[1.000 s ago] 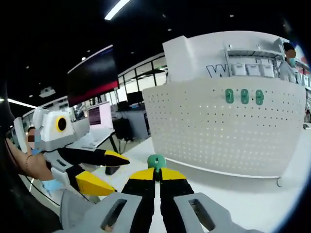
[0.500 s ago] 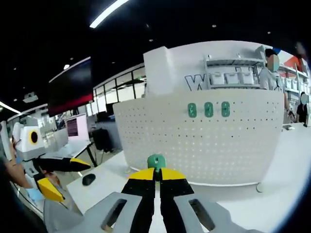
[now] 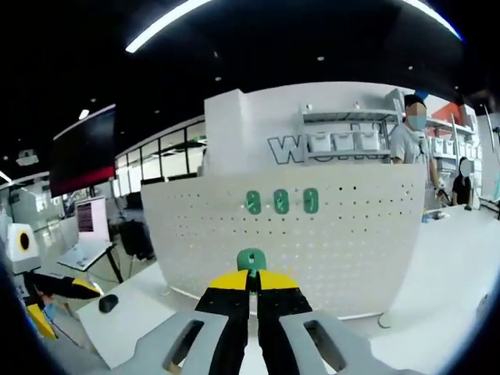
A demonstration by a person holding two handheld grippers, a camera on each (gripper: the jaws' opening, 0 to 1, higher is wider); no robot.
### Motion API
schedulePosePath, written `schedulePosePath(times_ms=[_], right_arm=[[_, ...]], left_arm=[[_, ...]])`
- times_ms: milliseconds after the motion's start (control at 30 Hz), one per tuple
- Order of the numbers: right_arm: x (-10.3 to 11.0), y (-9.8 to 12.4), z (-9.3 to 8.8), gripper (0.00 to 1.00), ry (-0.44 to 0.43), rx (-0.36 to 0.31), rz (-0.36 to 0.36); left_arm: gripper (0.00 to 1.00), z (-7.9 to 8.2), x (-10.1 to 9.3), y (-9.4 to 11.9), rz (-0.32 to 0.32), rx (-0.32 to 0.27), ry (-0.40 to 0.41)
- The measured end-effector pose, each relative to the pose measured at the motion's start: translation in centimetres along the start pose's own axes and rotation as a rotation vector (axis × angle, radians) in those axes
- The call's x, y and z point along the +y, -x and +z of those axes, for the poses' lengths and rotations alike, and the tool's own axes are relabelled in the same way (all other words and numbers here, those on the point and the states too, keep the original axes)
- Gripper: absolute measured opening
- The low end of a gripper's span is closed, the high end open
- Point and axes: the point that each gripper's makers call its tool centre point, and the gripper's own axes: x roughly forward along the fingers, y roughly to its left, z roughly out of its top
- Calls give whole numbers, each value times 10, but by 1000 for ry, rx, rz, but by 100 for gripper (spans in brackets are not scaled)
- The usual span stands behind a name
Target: Insert the hook assembly into the mounting plate slot until the hook locks in place.
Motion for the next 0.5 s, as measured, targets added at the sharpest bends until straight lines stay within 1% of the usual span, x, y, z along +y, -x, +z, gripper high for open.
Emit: schedulePosePath(times_ms=[67,100,133,200,300,433,500], right_arm=[[-11,-4,4,0,1,-12,-20],[-16,-7,4,0,-13,-9,-19],[-21,-8,5,0,-26,-9,-26],[-31,-10,9,0,-17,-24,-54],[-42,-13,14,0,-23,-39,-75],[-55,-18,20,0,-4,-51,-102],[-63,-21,24,0,-4,-61,-117]], left_arm=[[77,-1,-2,-1,-7,4,1],[77,-3,-3,-1,-15,13,-7],[78,-7,-5,-2,-28,31,-36],[80,-10,-7,-3,-34,47,-63],[85,-11,-10,-4,-46,39,-70],[85,-12,-12,-5,-45,31,-75],[85,-13,-12,-6,-45,31,-62]])
